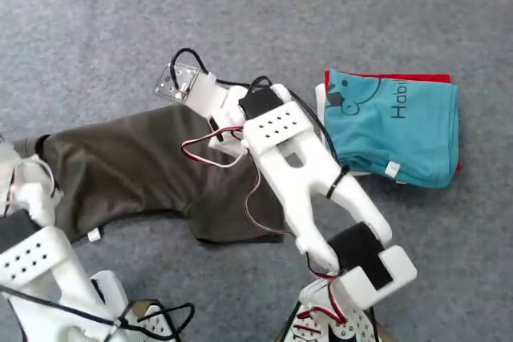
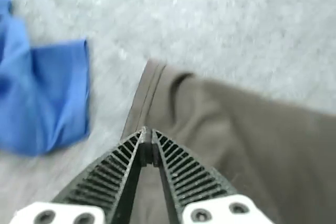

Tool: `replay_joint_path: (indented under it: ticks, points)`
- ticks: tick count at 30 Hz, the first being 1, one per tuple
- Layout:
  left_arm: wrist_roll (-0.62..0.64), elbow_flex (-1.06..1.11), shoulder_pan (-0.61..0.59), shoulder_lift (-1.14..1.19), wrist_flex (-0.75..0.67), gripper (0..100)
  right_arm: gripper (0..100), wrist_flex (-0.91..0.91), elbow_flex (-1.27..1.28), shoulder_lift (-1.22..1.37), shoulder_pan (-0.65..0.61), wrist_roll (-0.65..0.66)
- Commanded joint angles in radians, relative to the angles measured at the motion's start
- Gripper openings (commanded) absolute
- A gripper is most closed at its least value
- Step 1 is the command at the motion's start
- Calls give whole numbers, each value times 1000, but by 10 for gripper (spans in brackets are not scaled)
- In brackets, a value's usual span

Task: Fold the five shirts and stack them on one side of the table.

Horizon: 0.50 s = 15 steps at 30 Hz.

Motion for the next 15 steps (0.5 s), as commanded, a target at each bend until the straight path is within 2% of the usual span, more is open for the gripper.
replay_joint_path:
  ticks: [1,5,10,15]
  points:
    - [34,-73,24,158,-190,29,15,-92,-74,53,15,-54]
    - [34,-188,18,446,-290,29,15,-114,-168,165,55,-127]
    - [35,-406,16,755,-293,29,15,-101,-303,280,135,-193]
    - [35,-581,15,956,-298,29,15,-49,-423,367,204,-215]
